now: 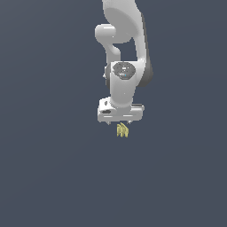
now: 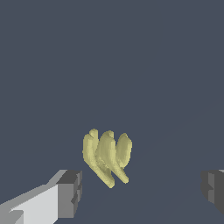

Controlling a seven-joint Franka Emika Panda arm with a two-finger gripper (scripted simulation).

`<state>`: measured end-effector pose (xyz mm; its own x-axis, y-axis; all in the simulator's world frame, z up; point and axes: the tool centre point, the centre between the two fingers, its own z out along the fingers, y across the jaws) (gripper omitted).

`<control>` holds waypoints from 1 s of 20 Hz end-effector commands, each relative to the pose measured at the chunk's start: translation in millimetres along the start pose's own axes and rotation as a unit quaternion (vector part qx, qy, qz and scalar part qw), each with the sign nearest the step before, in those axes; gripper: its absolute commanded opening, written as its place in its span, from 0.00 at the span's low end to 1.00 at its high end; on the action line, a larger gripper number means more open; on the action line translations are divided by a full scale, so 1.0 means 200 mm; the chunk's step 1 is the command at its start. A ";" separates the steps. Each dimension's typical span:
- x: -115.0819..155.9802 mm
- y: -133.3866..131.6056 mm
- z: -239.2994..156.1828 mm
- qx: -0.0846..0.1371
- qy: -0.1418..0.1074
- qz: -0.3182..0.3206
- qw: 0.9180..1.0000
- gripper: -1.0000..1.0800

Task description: Pick up the object and move it to a goal position.

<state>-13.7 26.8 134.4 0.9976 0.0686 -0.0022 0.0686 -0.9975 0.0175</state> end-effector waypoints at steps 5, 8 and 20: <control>-0.06 -0.10 0.16 0.006 0.001 0.021 1.000 0.96; -0.07 -0.12 0.20 0.008 0.001 0.027 1.000 0.96; -0.08 -0.13 0.30 0.009 0.000 0.028 1.000 0.96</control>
<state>-31.9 51.3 80.6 0.9999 0.0120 0.0001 0.0120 -0.9999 0.0004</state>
